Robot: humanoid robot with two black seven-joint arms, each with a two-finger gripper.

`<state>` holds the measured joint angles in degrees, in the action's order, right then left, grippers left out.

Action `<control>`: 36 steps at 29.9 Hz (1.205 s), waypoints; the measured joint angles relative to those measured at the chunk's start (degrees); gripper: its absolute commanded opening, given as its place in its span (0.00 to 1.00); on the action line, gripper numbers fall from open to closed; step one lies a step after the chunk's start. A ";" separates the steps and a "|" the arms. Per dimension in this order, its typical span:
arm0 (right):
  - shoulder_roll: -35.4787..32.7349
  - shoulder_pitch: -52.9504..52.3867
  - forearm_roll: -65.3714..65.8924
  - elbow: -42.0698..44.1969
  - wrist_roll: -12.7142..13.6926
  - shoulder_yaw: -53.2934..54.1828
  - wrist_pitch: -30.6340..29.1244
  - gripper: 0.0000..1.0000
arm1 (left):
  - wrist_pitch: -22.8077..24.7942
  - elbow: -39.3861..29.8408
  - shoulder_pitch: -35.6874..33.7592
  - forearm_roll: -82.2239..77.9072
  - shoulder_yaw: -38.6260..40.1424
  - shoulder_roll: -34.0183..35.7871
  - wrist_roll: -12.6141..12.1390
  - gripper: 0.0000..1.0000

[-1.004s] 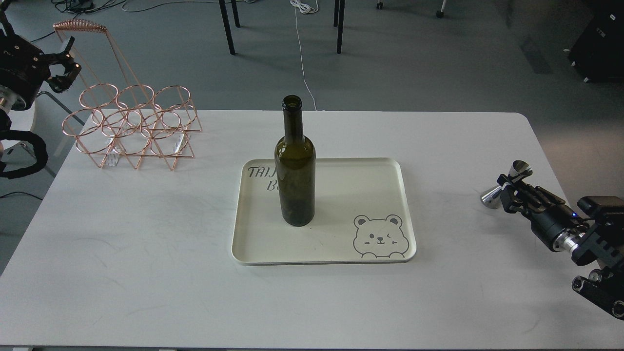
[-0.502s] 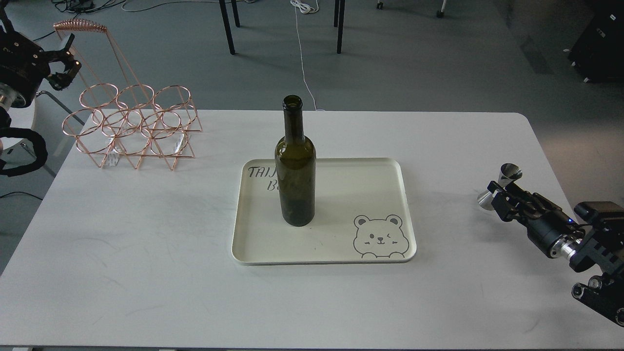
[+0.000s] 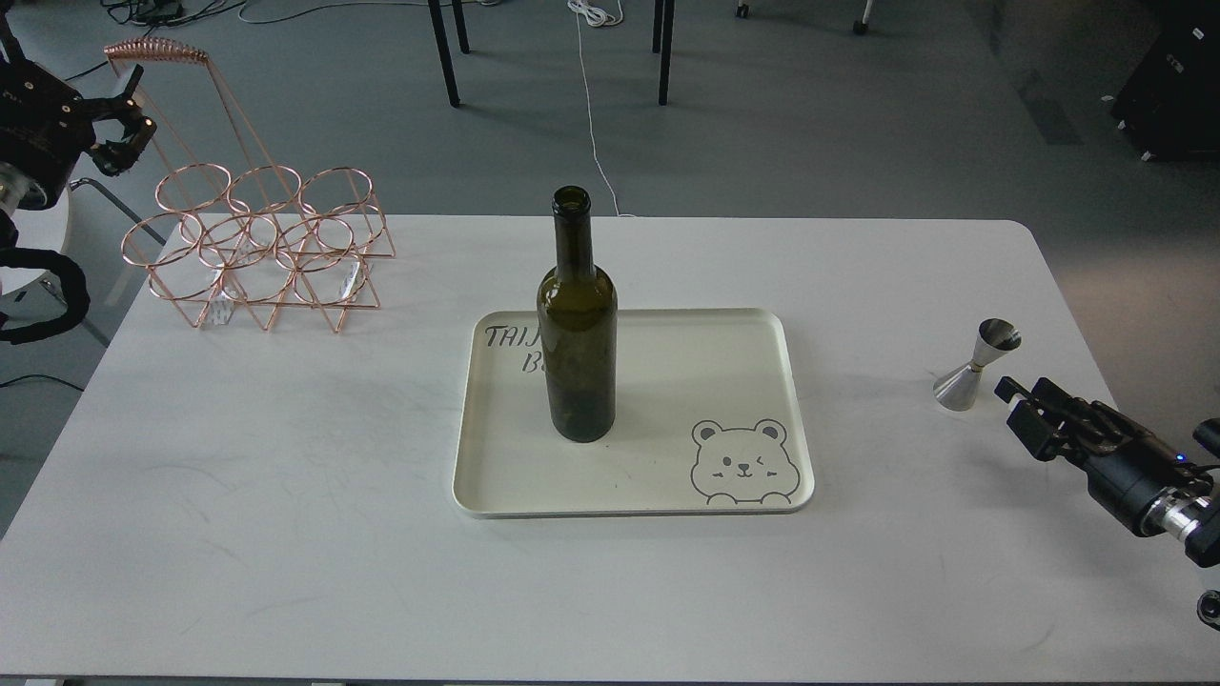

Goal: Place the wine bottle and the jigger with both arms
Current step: 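Set the jigger down on the table and withdraw the right gripper, then reach the left gripper to the wine bottle neck and grasp it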

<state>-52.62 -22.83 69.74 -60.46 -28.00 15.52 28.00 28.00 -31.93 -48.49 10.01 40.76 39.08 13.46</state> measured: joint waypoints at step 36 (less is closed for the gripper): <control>18.27 -24.05 -66.88 45.34 0.01 17.15 -55.74 0.98 | -0.10 -53.23 -0.60 -51.41 -7.72 22.18 -0.55 0.98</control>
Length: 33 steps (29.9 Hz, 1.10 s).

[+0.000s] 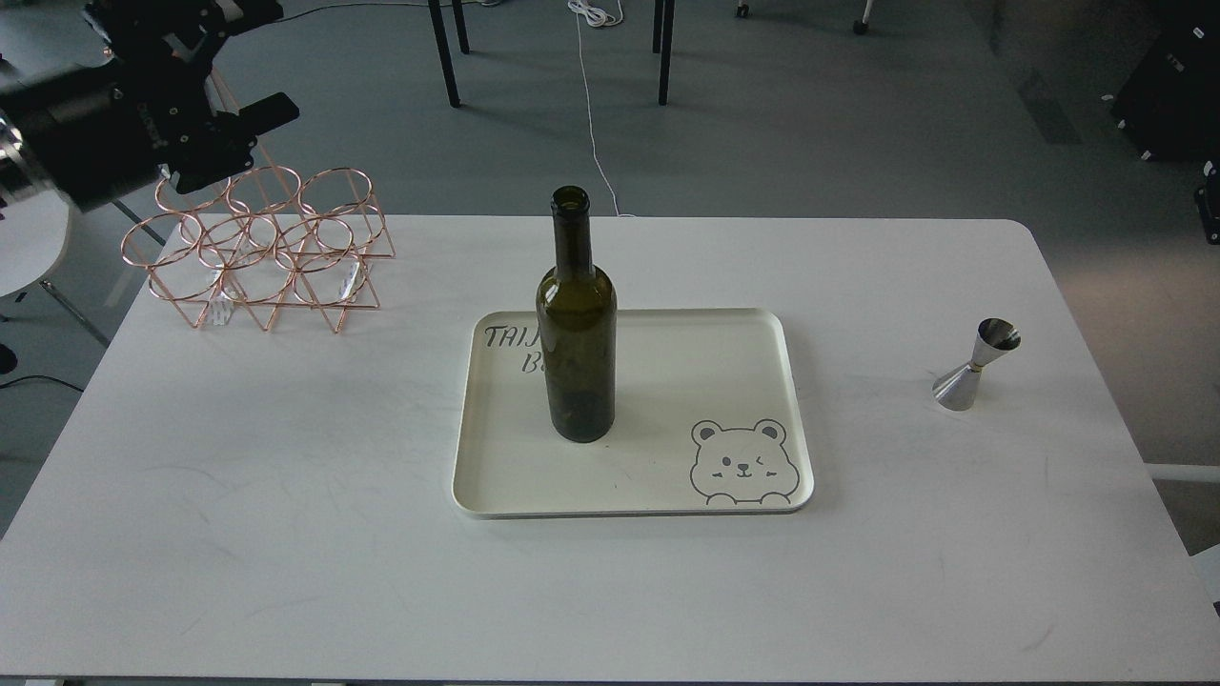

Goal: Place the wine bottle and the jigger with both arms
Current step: 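Reach the left gripper to the wine bottle neck and grasp it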

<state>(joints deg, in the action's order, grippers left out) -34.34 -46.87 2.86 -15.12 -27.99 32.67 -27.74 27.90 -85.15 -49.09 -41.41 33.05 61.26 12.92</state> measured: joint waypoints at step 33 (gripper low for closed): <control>0.05 0.29 -9.02 3.43 -0.01 3.84 -0.27 0.98 | -18.76 -8.62 0.74 -70.91 -5.10 -18.63 -0.48 0.83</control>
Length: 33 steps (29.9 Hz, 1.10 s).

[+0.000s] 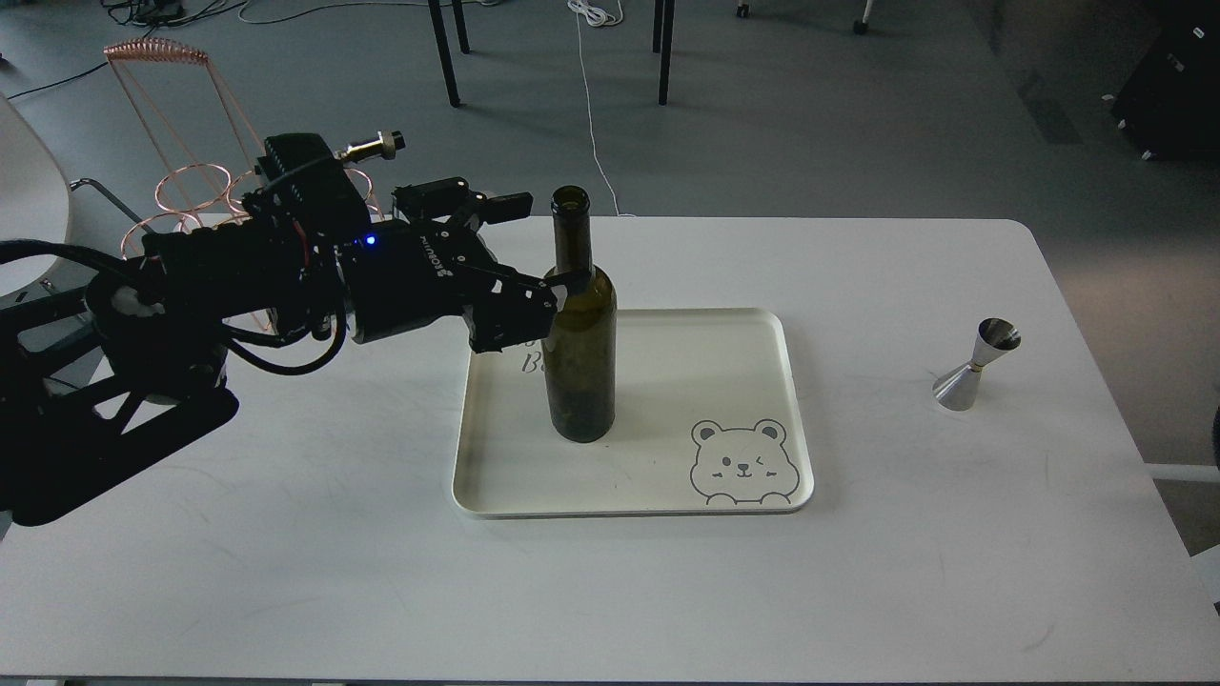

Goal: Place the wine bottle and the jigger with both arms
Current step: 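Reach the left gripper to the wine bottle neck and grasp it, then lift the wine bottle with the left gripper toward the copper rack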

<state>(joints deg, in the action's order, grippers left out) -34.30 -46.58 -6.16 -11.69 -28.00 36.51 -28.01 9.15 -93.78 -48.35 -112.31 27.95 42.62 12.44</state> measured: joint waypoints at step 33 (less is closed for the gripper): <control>0.34 0.61 0.02 0.09 0.00 0.05 0.01 0.98 | -0.92 3.81 0.09 0.71 0.19 -3.54 -0.74 0.11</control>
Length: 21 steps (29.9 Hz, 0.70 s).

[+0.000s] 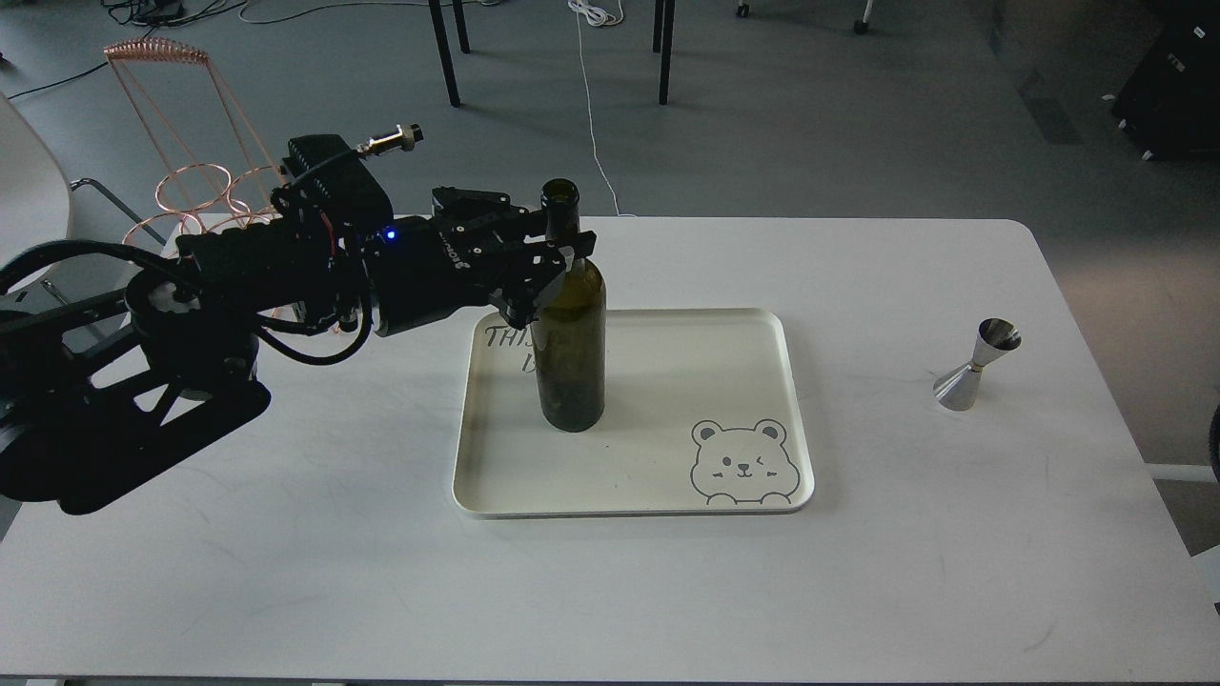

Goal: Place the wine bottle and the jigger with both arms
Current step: 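Lift the wine bottle with the left gripper toward the copper rack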

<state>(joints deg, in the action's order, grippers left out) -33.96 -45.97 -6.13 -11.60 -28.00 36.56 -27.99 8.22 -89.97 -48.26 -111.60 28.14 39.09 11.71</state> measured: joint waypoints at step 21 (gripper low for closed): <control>-0.32 -0.08 0.07 -0.01 0.00 -0.05 0.00 0.98 | 0.89 0.70 -4.22 23.77 6.81 17.00 0.52 0.12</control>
<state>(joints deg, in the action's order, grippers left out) -34.28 -46.05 -6.06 -11.60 -28.00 36.51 -28.00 9.11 -89.26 -52.48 -87.83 34.95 56.09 12.23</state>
